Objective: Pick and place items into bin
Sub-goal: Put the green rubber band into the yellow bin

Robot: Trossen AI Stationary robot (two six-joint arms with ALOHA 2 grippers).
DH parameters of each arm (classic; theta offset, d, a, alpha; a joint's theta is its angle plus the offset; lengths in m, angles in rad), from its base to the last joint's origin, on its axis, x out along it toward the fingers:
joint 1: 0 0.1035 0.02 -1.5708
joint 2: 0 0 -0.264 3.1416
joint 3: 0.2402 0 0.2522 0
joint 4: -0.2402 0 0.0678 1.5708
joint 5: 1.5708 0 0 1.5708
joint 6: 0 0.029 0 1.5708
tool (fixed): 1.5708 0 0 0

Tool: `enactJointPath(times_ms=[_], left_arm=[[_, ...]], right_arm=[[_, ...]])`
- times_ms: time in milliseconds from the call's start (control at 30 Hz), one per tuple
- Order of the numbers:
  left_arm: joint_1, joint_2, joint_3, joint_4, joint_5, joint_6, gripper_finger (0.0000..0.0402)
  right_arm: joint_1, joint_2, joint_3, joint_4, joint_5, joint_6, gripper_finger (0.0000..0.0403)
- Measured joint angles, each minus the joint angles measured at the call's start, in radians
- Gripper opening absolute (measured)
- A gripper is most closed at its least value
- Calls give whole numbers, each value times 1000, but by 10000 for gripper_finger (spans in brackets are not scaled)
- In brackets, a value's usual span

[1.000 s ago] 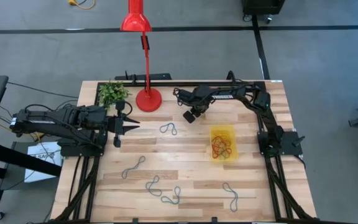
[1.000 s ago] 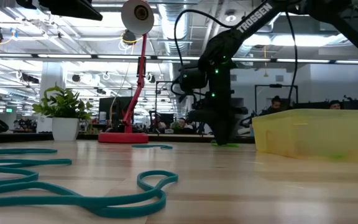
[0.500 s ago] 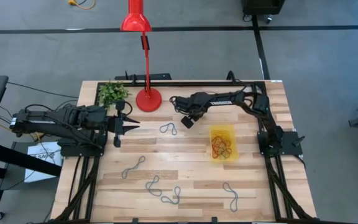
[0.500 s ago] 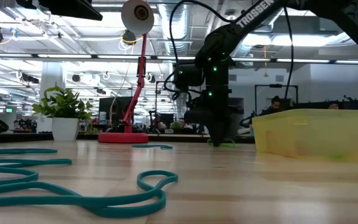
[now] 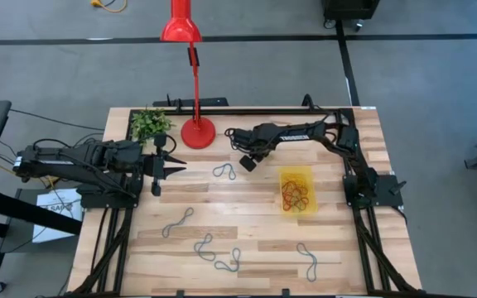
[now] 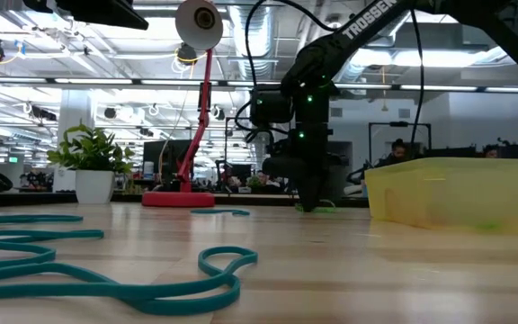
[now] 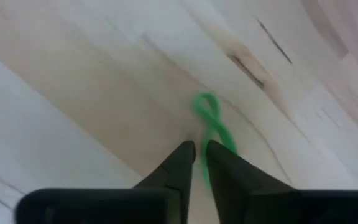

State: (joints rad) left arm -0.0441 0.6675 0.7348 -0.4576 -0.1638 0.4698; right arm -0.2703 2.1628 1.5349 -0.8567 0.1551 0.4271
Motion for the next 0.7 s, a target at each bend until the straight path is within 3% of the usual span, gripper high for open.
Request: enactJointPath(times_ms=[133, 300, 533, 700], left_arm=[[0, 0, 0, 0, 0, 0, 57], [0, 0, 0, 0, 0, 0, 57], [0, 0, 0, 0, 0, 4, 57], [0, 0, 0, 0, 0, 5, 57]], right_arm=[[17, 0, 1, 2, 5, -9, 10], [70, 2, 36, -49, -22, 44, 8], [223, 3, 271, -320, -72, 67, 3], [358, 0, 448, -579, -97, 206, 3]])
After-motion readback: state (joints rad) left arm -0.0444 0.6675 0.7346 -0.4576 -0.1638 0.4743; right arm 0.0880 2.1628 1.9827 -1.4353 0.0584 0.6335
